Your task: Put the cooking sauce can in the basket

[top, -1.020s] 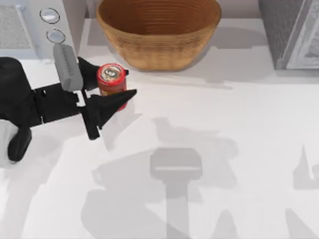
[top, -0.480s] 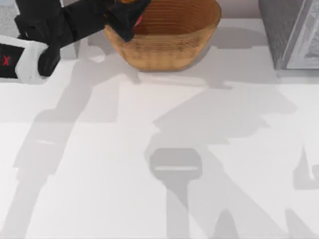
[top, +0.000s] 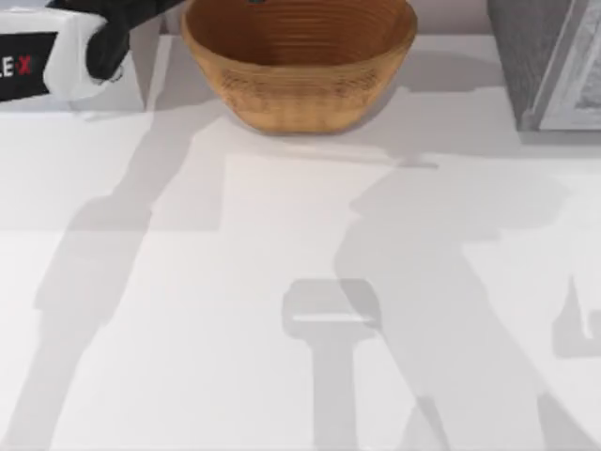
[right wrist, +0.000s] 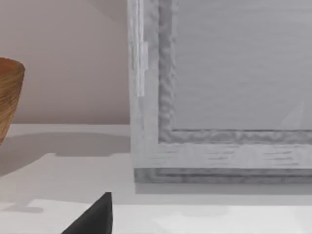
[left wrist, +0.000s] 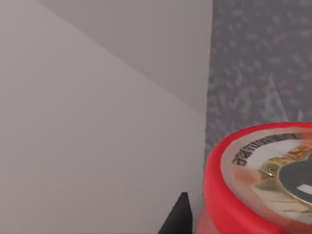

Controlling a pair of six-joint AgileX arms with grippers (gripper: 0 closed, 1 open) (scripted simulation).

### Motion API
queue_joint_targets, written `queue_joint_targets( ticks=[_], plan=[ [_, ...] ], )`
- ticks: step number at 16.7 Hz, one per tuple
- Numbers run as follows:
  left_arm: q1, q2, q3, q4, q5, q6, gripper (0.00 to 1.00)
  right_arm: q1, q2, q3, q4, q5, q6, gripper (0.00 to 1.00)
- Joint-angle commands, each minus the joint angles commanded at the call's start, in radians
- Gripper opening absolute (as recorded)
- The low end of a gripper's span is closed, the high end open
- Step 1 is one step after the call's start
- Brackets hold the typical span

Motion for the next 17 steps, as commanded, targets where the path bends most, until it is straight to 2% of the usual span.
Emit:
queue_joint_targets(
  ticks=[6,17],
  plan=[
    [0.003,0.003,0.007,0.001,0.001,0.002,0.0,0.0,0.0,0.0,0.0,0.0,0.0,1.0],
    [-0.035,0.136,0.171,-0.029,-0.035,0.0,0.0,0.0,0.0,0.0,0.0,0.0,0.0,1.0]
  ],
)
